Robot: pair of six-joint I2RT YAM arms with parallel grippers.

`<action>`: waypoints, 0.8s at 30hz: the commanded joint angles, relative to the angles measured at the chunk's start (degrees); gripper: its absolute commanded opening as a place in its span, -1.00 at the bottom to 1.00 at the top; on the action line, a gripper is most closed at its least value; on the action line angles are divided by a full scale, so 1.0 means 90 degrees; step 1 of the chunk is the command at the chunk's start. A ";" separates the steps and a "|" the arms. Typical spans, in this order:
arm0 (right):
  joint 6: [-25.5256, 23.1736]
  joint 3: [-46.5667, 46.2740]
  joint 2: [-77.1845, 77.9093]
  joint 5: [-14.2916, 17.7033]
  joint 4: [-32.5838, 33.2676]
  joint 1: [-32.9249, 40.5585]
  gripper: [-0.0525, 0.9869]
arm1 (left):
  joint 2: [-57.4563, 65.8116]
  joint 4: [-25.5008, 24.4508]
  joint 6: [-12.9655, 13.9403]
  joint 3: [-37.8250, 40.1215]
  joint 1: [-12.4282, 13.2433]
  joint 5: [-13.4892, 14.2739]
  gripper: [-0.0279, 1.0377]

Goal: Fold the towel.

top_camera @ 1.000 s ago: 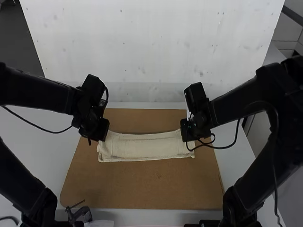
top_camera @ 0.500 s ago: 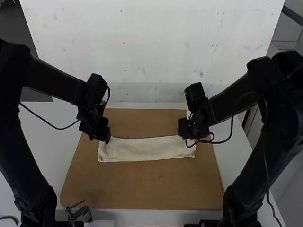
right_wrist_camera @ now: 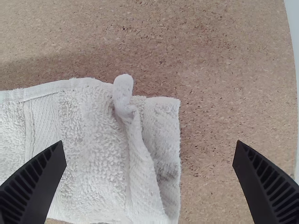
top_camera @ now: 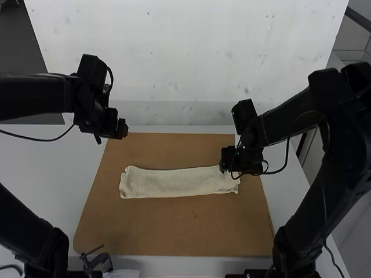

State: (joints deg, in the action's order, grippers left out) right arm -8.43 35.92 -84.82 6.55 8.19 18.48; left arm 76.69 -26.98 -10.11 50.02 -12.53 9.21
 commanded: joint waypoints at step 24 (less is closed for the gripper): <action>-0.0617 0.0745 -0.1064 0.0142 0.0663 -0.0520 -0.85 | -0.0239 0.0332 0.0039 -0.0362 0.0123 -0.0194 0.94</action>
State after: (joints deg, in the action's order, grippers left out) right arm -15.05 42.44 -96.16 3.20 13.06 18.22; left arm 76.53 -24.86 -10.13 47.92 -11.90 7.90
